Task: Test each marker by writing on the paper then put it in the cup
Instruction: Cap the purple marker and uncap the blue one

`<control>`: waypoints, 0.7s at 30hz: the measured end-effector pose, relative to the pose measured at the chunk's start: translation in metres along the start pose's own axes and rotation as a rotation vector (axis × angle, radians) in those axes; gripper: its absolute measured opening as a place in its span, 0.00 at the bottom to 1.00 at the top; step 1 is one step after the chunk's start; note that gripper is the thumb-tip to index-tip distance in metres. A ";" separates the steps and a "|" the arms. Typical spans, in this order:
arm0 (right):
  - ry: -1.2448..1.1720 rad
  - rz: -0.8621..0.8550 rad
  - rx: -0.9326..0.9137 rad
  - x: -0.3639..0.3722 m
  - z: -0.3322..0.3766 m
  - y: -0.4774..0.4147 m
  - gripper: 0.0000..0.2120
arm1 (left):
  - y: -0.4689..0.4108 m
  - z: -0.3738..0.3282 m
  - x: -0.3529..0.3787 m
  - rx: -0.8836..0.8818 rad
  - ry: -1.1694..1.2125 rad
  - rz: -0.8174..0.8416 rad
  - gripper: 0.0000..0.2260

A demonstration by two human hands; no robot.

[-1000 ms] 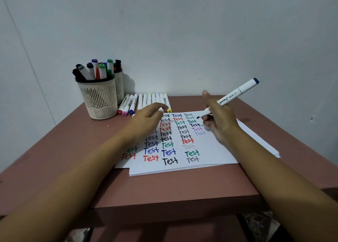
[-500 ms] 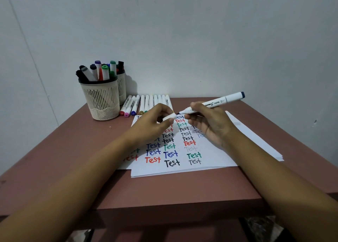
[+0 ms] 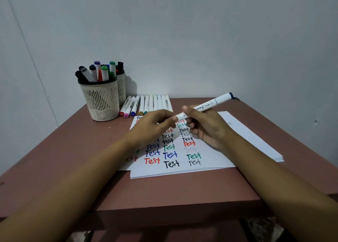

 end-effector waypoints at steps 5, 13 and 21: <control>-0.028 0.056 -0.004 0.008 -0.001 0.000 0.06 | 0.001 -0.004 0.000 0.015 -0.028 0.019 0.15; -0.122 0.085 0.005 0.012 -0.001 -0.001 0.07 | 0.002 -0.009 -0.004 0.074 0.028 -0.045 0.14; -0.131 0.075 0.017 0.012 -0.005 -0.004 0.07 | 0.001 -0.008 -0.001 0.085 0.048 -0.061 0.15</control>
Point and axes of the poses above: each hand's wrist, its own y-axis away from the middle knuckle, its own x-axis out of the palm, z = x × y, the point moved 9 cm from there along -y, towards the middle knuckle
